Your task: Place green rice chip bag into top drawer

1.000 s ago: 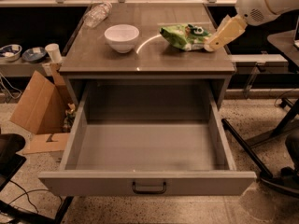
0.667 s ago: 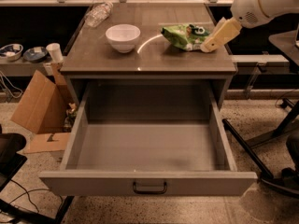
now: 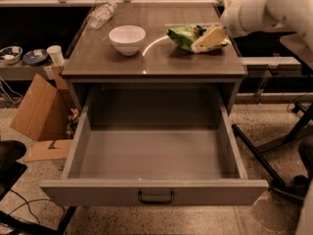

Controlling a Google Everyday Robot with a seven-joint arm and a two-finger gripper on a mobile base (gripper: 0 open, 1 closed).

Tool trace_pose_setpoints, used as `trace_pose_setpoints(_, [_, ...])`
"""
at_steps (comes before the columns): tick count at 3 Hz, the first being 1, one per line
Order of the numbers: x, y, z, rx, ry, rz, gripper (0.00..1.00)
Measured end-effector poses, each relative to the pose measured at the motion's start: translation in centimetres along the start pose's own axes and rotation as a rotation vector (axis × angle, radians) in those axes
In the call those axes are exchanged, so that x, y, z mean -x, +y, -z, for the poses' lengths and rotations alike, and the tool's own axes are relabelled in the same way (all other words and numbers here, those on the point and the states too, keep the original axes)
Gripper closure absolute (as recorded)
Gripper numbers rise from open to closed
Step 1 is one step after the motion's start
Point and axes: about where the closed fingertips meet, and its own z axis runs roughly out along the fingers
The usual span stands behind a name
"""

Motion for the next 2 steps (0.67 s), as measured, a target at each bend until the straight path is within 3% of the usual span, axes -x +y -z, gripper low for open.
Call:
trace_pose_setpoints(1, [-0.9,-1.2,-5.5,-0.006,-0.009,-0.036,0.00])
trace_pose_setpoints(2, [-2.0,-0.6,-10.4,0.037,0.028,-0.079,0.25])
